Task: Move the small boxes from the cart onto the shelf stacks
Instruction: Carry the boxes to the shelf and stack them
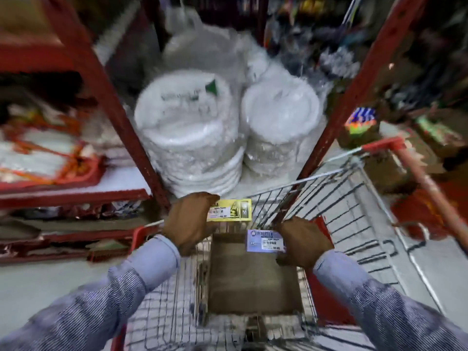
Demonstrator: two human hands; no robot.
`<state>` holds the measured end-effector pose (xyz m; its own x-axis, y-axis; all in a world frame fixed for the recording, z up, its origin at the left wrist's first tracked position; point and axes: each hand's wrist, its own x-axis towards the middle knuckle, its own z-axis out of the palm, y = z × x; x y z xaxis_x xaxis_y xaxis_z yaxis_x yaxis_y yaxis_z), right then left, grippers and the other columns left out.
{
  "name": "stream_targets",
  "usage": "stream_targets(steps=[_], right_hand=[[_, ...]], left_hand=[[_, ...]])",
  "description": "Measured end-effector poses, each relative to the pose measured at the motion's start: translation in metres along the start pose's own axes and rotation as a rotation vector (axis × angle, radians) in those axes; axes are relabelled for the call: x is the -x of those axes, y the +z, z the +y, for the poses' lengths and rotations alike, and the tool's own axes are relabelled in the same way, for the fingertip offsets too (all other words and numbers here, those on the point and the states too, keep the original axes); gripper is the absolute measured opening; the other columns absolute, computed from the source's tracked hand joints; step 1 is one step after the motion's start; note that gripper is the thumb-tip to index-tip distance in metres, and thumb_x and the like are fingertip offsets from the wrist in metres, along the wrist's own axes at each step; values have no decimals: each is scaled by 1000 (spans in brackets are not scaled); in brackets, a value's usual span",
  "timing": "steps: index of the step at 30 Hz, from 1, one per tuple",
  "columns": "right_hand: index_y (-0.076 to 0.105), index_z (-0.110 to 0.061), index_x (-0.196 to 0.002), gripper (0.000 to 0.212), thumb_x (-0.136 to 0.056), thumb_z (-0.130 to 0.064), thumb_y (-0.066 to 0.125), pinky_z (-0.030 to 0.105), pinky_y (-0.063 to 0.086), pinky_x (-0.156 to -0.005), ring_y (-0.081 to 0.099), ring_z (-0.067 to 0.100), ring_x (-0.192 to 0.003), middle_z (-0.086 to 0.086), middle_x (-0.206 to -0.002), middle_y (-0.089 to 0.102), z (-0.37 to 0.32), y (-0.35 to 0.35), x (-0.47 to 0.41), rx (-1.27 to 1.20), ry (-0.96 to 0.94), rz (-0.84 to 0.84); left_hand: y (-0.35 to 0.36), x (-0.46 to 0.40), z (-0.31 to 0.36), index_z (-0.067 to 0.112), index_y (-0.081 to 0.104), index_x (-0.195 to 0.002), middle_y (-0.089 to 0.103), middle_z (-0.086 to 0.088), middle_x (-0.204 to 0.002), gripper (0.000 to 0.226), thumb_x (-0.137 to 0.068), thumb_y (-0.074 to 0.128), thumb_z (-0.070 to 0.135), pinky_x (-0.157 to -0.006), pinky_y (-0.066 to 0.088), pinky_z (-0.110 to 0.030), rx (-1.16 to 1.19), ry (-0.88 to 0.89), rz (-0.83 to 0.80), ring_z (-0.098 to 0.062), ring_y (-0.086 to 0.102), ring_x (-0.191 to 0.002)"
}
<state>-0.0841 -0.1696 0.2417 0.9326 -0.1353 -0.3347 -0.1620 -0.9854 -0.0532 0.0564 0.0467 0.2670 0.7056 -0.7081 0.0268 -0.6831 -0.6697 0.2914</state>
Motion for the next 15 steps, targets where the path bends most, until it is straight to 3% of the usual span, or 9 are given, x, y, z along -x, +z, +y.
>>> stream_targets(steps=[3,11,15], right_hand=[[64,-22,-93,45,-65,-55,73,32,49,-70,66,28,-91,4,-95,70,-7,-67,24,32,19,157],[61,-20,-80,40,-53,-49,67,27,36,-54,61,20,-70,1,-74,66,-31,-246,90,137,25,552],[59,-19,-77,42,-52,-52,63,30,46,-53,55,19,-63,0,-67,62,-35,-310,108,162,33,693]], left_hand=[[-79,5,8,27,64,-123,74,-2,-115,63,-63,81,36,-83,58,-38,-58,21,110,-29,69,-102],[-274,19,49,28,68,-117,78,1,-102,60,-58,82,33,-74,59,-36,-164,97,493,-25,72,-90],[-334,20,67,28,70,-116,77,2,-109,63,-56,86,31,-79,60,-39,-131,111,631,-26,72,-96]])
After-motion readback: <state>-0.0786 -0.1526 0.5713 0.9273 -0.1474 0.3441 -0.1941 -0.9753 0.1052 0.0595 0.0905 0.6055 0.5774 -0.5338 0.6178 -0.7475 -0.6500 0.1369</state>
